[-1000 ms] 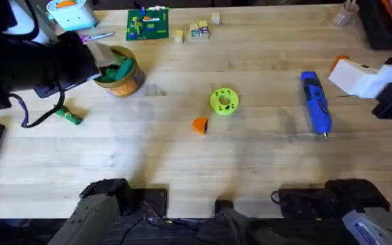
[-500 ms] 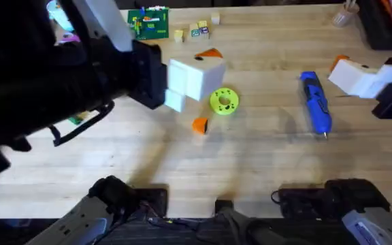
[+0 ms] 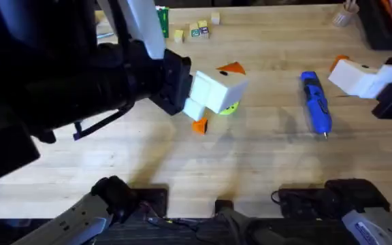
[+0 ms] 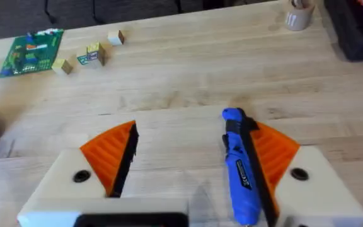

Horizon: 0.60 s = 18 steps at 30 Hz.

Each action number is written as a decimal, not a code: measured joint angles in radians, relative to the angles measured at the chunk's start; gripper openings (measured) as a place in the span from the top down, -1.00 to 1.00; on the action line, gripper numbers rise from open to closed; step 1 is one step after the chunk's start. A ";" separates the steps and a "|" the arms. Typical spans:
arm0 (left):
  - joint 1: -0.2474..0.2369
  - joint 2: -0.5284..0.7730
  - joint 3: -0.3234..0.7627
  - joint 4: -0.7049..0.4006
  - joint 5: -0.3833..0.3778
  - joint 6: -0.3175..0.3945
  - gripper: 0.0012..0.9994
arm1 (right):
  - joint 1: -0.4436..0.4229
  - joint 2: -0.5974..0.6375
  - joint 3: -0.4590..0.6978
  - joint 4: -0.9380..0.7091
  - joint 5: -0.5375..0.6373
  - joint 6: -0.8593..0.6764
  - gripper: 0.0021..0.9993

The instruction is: Pick up the gripper from the table and insert it into the empty holder that is missing its gripper. Then pick up a screw, insert it into the mounting hole, and use the screwdriver to tighten it. Finally, clean up the table by picking up the vegetable and placing it into the bucket.

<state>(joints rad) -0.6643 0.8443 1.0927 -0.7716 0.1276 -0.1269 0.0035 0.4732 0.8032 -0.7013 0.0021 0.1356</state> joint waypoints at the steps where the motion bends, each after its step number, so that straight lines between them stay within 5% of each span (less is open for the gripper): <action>1: 0.000 0.004 -0.001 0.014 0.000 0.015 -0.98 | 0.000 0.000 0.000 0.000 0.000 0.000 -0.98; 7: 0.000 0.014 -0.102 0.246 0.012 0.105 -0.98 | 0.000 0.000 0.000 0.000 0.000 0.000 -0.98; 14: -0.001 -0.194 -0.574 0.706 0.064 0.154 -0.98 | 0.000 0.000 0.000 0.000 0.000 0.000 -0.98; 18: -0.001 -0.389 -0.807 0.878 0.082 0.161 -0.98 | 0.000 0.000 0.000 0.000 0.000 0.000 -0.98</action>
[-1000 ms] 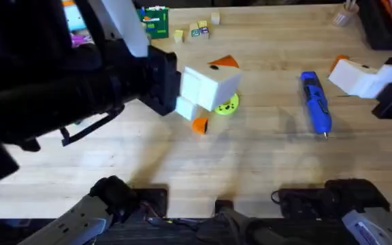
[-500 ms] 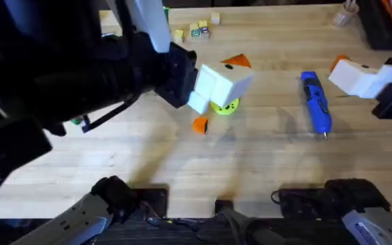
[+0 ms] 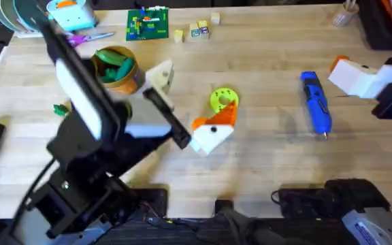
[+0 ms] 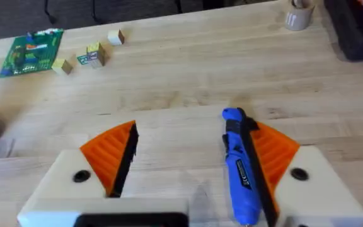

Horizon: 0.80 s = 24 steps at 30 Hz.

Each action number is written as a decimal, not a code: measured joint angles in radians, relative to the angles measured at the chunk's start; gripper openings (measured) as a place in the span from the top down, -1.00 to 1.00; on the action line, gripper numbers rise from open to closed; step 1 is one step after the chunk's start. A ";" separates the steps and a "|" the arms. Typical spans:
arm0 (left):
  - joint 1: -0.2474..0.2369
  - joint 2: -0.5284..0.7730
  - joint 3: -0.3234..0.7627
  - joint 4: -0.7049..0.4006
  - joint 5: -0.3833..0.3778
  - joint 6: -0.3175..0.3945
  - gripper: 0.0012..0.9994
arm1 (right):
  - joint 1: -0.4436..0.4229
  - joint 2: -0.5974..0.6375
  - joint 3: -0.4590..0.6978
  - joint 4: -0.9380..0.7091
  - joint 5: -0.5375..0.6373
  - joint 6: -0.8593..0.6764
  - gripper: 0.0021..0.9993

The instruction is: Pick up the gripper from the table and insert it into the empty holder that is missing its gripper. Then pick up a screw, insert it into the mounting hole, and use the screwdriver to tighten it. Finally, clean up the table by picking up the vegetable and placing it into the bucket.

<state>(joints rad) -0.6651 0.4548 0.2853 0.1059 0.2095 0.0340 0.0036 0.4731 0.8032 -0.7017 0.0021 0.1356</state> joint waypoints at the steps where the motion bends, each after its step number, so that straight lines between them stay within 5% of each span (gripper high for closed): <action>1: 0.000 -0.051 -0.046 0.019 0.005 0.000 -0.98 | 0.000 0.000 0.000 0.000 0.000 0.000 -0.98; 12: 0.000 -0.442 -0.279 -0.100 0.037 -0.019 -0.98 | 0.000 0.000 0.000 -0.001 0.000 0.000 -0.98; 24: -0.006 -0.447 -0.279 -0.166 0.042 -0.035 -0.98 | 0.000 0.000 0.000 -0.001 0.000 0.000 -0.98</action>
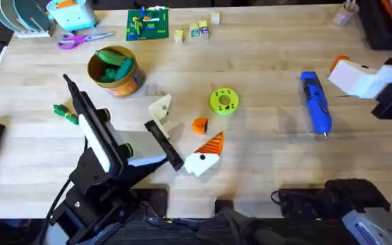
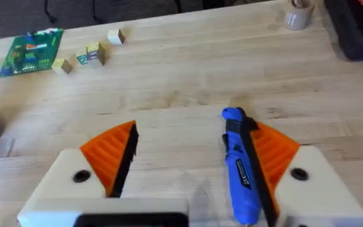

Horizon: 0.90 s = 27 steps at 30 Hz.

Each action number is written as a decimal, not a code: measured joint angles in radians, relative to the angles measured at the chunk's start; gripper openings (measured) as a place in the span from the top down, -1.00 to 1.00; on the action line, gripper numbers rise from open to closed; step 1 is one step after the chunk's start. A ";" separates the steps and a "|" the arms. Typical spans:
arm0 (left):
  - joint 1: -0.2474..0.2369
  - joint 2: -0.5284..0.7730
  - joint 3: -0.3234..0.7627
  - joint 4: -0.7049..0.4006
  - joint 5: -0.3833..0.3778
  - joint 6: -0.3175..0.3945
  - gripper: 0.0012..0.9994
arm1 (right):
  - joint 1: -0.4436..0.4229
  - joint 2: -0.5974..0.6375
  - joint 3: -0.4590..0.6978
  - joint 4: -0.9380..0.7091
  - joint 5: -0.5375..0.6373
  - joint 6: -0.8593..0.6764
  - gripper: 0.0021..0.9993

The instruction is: Pick up the gripper from the table and insert it into the empty holder that is missing its gripper. Then pick up a screw, insert it into the mounting hole, and use the screwdriver to tighten it. Finally, clean up the table by picking up the vegetable and placing it into the bucket.

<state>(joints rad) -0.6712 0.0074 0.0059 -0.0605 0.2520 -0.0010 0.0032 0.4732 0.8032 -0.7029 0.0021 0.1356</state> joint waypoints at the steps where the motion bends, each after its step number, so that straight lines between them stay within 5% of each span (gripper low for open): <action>1: 0.000 0.000 0.000 0.000 0.000 0.000 -0.98 | 0.000 0.000 0.000 0.000 0.000 0.000 -0.98; 27: 0.000 0.000 0.000 0.000 0.000 0.000 -0.98 | 0.000 0.010 0.001 0.038 -0.066 0.036 -0.98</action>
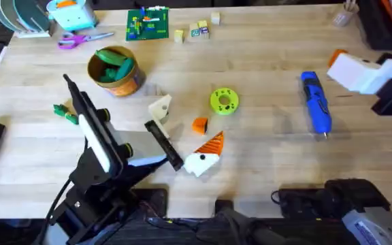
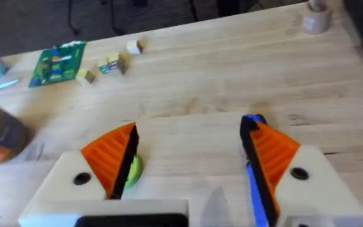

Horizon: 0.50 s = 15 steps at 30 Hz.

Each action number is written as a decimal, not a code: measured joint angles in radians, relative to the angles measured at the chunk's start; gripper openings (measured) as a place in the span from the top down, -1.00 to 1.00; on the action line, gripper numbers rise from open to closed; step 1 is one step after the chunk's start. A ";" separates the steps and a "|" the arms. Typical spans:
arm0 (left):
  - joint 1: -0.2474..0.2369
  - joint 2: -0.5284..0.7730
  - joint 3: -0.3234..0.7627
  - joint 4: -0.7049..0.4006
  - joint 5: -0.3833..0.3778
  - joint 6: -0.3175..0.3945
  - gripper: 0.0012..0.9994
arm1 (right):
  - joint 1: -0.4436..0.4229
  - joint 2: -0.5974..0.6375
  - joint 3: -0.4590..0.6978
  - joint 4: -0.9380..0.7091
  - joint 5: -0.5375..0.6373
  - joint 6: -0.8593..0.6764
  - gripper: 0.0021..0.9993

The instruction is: Pick up the gripper from the table and insert it into the empty holder that is missing its gripper. Then pick up a screw, insert it into the mounting hole, and use the screwdriver to tighten it. Finally, clean up the table by picking up the vegetable and placing it into the bucket.

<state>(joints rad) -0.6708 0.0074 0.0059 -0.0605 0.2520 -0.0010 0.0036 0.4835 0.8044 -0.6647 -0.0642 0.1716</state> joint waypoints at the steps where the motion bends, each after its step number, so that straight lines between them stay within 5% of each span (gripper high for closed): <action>1: 0.000 0.000 0.000 0.000 0.000 0.000 -0.98 | 0.000 0.013 0.002 -0.001 -0.034 -0.010 -0.98; 15: 0.000 0.000 0.000 0.000 0.000 0.000 -0.98 | 0.220 0.572 0.008 0.056 -0.423 -0.185 -0.99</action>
<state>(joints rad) -0.6708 0.0074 0.0059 -0.0605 0.2520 -0.0010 0.2237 1.0559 0.8127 -0.6087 -0.4870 -0.0134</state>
